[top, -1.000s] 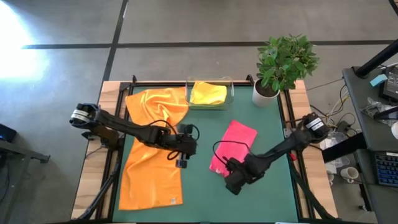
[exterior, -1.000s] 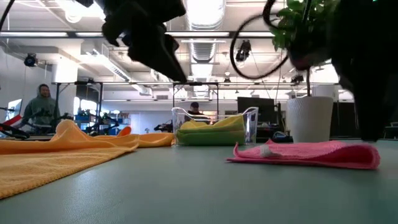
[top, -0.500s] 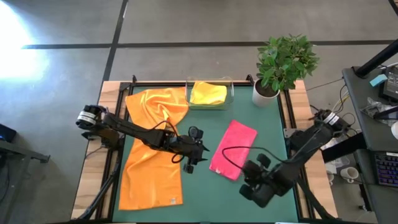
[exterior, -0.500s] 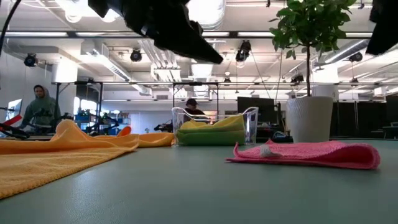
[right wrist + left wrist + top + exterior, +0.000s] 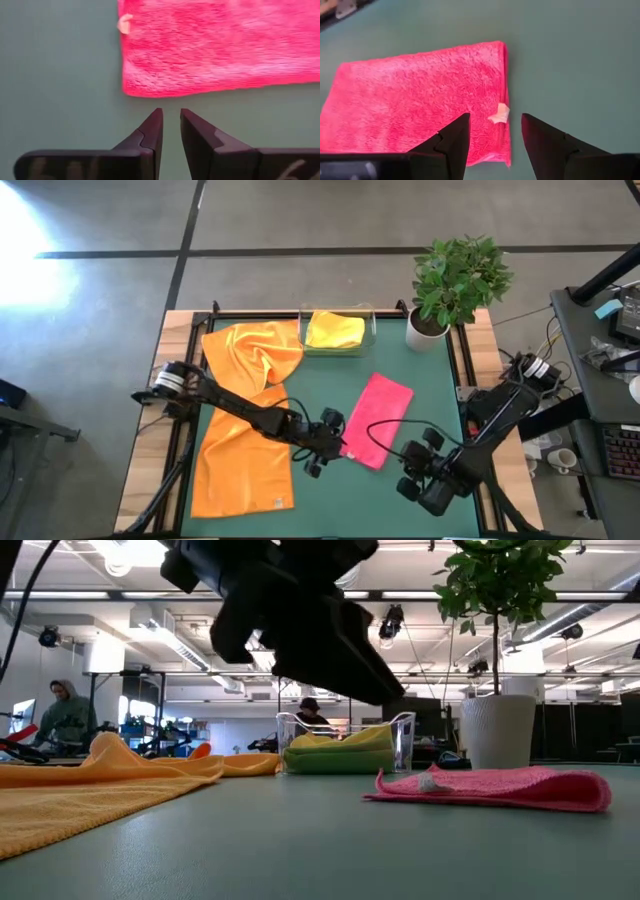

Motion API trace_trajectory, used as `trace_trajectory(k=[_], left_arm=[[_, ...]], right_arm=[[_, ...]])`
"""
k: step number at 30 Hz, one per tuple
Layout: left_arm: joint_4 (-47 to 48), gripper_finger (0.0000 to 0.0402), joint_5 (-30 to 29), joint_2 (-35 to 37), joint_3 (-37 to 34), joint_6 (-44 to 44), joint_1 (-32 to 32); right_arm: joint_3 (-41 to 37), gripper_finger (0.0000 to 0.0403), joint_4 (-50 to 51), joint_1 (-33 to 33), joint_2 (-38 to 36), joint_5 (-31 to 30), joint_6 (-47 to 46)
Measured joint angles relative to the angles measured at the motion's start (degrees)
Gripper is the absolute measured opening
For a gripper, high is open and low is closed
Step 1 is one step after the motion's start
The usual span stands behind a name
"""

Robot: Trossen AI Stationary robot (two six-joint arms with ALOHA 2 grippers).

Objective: Fold microfiber towels
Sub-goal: Fold the pink towel

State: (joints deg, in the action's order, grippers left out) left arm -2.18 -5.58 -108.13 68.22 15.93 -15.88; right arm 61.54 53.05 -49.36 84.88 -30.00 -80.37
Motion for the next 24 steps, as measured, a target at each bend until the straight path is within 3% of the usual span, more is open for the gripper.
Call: trace_trajectory(k=[11,24], left_arm=[[0.22,0.0162,-0.07,-6.22,0.95,5.72,0.73],[1.15,0.0162,-0.61,-8.51,1.02,5.8,1.43]], right_arm=[[-8.94,0.0059,-23.06,2.33,-0.02,-0.03,9.57],[-10.26,0.0096,-27.66,5.95,0.5,2.11,19.51]])
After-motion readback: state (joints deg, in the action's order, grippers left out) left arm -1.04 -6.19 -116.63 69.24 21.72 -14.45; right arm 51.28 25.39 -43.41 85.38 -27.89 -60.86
